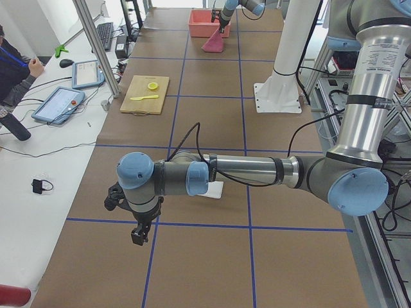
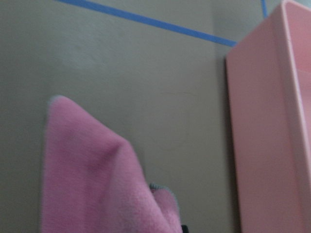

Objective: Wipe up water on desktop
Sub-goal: 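Slide the towel again across the table near the pink bin with the right gripper, then lift the towel with the right gripper and move it over the pink bin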

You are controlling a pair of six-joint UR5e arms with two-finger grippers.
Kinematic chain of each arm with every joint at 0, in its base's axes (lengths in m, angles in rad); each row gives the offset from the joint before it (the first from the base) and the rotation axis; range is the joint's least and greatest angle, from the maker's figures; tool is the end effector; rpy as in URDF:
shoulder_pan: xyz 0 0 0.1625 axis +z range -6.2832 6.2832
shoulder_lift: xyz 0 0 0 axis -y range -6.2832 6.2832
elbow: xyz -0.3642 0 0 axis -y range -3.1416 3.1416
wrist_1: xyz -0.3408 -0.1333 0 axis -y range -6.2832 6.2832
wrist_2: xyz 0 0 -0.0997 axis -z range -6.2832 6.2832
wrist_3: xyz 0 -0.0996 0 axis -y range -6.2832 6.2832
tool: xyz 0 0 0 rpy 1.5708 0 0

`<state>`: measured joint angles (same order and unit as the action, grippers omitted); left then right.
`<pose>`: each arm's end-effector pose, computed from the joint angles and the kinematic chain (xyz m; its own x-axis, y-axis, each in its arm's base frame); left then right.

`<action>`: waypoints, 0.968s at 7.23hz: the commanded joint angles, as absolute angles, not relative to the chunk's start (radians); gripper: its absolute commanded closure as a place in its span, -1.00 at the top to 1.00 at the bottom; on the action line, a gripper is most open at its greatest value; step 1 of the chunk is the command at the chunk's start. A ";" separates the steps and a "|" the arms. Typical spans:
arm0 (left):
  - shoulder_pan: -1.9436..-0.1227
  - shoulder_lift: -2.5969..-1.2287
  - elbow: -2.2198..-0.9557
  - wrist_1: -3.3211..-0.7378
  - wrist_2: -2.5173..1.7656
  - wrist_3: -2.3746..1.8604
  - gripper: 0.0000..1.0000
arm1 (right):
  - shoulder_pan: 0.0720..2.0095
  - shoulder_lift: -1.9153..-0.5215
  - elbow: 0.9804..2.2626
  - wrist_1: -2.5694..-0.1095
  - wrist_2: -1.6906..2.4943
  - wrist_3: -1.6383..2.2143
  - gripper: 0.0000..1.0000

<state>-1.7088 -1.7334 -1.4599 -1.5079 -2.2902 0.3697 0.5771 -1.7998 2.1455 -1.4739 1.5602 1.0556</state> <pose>-0.1356 -0.4841 0.5803 0.7435 0.2546 -0.6184 -0.1406 0.9635 0.2277 -0.2374 -0.3149 0.4490 0.9297 0.0174 0.3680 -0.1049 0.9700 0.2194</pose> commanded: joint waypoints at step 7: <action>-1.709 -1.726 -1.471 -1.432 -2.353 0.232 0.97 | 1.096 -1.327 2.206 -1.837 2.006 0.768 -1.00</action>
